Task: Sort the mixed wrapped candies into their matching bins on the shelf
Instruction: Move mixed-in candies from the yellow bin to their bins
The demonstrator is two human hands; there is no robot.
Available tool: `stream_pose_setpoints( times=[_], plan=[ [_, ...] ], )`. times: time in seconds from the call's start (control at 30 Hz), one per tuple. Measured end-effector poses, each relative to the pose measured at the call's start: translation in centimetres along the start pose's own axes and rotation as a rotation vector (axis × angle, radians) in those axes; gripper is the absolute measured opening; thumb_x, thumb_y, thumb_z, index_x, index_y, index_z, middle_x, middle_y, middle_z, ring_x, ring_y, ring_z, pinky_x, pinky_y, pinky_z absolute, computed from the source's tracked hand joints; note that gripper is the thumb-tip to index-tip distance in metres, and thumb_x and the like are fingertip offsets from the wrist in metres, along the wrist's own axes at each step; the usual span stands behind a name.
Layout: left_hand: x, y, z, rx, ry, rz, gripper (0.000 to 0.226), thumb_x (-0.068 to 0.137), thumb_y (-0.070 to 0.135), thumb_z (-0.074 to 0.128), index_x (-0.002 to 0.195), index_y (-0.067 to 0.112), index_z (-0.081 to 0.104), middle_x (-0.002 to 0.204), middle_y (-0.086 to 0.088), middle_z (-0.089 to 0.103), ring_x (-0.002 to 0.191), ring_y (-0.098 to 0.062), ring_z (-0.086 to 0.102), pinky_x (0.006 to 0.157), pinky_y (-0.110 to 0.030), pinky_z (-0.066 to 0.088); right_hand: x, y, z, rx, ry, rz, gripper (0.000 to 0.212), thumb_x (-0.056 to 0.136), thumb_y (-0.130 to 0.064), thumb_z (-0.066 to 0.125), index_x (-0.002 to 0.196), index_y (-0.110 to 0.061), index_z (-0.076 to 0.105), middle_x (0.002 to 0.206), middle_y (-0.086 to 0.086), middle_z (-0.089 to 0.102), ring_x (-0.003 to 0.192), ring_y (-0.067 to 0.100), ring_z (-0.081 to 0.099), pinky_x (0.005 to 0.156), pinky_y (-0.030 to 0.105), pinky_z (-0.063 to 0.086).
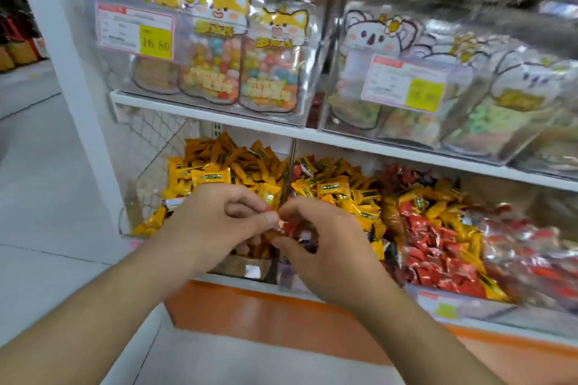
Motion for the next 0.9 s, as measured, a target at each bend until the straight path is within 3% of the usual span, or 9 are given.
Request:
stream_pose_setpoints(
  times=[0.1, 0.2, 0.3, 0.4, 0.47, 0.6, 0.77, 0.9],
  plan=[
    [0.2, 2.3, 4.4, -0.009, -0.049, 0.056, 0.012, 0.091, 0.033, 0.075, 0.097, 0.023, 0.075, 0.080, 0.004, 0.078, 0.069, -0.013, 0.072, 0.064, -0.028, 0.061, -2.3, 3.1, -3.9, -0.120, 0.134, 0.001, 0.016, 0.092, -0.028, 0.073, 0.107, -0.031, 0.068, 0.102, -0.019, 0.061, 0.096, 0.001, 0.056, 0.081, 0.015, 0.046],
    [0.2, 3.7, 7.5, -0.013, -0.094, 0.089, 0.011, 0.096, 0.035, 0.068, 0.098, 0.025, 0.073, 0.085, 0.006, 0.078, 0.072, -0.015, 0.073, 0.067, -0.036, 0.062, -4.2, 6.7, -8.3, -0.269, 0.267, 0.114, 0.014, 0.092, -0.029, 0.072, 0.106, -0.027, 0.067, 0.103, -0.014, 0.058, 0.093, 0.003, 0.051, 0.079, 0.010, 0.038],
    [0.2, 4.0, 8.9, 0.044, -0.111, 0.114, 0.010, 0.099, 0.033, 0.065, 0.097, 0.027, 0.073, 0.085, 0.008, 0.077, 0.071, -0.012, 0.071, 0.070, -0.040, 0.060, -5.8, 10.6, -12.3, -0.360, 0.384, 0.248, 0.015, 0.093, -0.028, 0.070, 0.107, -0.022, 0.069, 0.104, -0.007, 0.059, 0.097, 0.010, 0.054, 0.080, 0.016, 0.034],
    [0.0, 3.9, 9.3, 0.075, -0.098, 0.109, 0.011, 0.100, 0.030, 0.064, 0.095, 0.027, 0.073, 0.083, 0.008, 0.077, 0.068, -0.014, 0.070, 0.061, -0.035, 0.055, -6.4, 13.4, -13.5, -0.421, 0.326, 0.383, 0.033, 0.093, -0.035, 0.071, 0.122, -0.021, 0.068, 0.121, 0.000, 0.065, 0.119, 0.024, 0.057, 0.100, 0.032, 0.044],
    [-0.1, 3.6, 8.7, 0.118, -0.067, 0.105, 0.011, 0.100, 0.029, 0.063, 0.095, 0.028, 0.073, 0.083, 0.009, 0.076, 0.067, -0.012, 0.070, 0.060, -0.029, 0.053, -6.4, 13.8, -13.3, -0.381, 0.285, 0.419, 0.041, 0.093, -0.038, 0.072, 0.130, -0.022, 0.066, 0.131, -0.001, 0.063, 0.128, 0.023, 0.054, 0.107, 0.033, 0.042],
    [-0.5, 2.6, 6.0, 0.198, 0.007, 0.105, 0.010, 0.099, 0.026, 0.064, 0.095, 0.030, 0.072, 0.081, 0.013, 0.076, 0.067, -0.006, 0.070, 0.061, -0.022, 0.049, -5.2, 12.0, -12.2, -0.335, 0.294, 0.340, 0.035, 0.094, -0.033, 0.071, 0.127, -0.019, 0.067, 0.126, -0.004, 0.063, 0.122, 0.017, 0.055, 0.097, 0.022, 0.038],
    [0.3, -0.9, 1.1, 0.323, 0.121, 0.055, 0.011, 0.097, 0.027, 0.067, 0.088, 0.033, 0.070, 0.073, 0.008, 0.072, 0.070, -0.009, 0.069, 0.071, -0.039, 0.057, -2.1, 8.0, -8.2, -0.287, 0.247, 0.200, 0.020, 0.096, -0.027, 0.067, 0.115, -0.021, 0.067, 0.113, -0.010, 0.059, 0.111, 0.014, 0.055, 0.093, 0.025, 0.042],
    [-0.1, -3.6, -2.6, 0.434, 0.174, 0.016, 0.009, 0.095, 0.025, 0.069, 0.092, 0.034, 0.068, 0.079, 0.016, 0.071, 0.078, 0.001, 0.065, 0.071, -0.026, 0.054, 1.2, 3.5, -3.5, -0.231, 0.171, 0.038, 0.015, 0.097, -0.026, 0.064, 0.111, -0.023, 0.067, 0.113, -0.012, 0.058, 0.113, 0.012, 0.053, 0.097, 0.027, 0.045]
  ],
)
Point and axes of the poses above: each hand's wrist, its own x-axis towards the middle knuckle, its own z-axis out of the palm, y = z × x, the point moved 7 cm from there along x, towards the middle knuckle
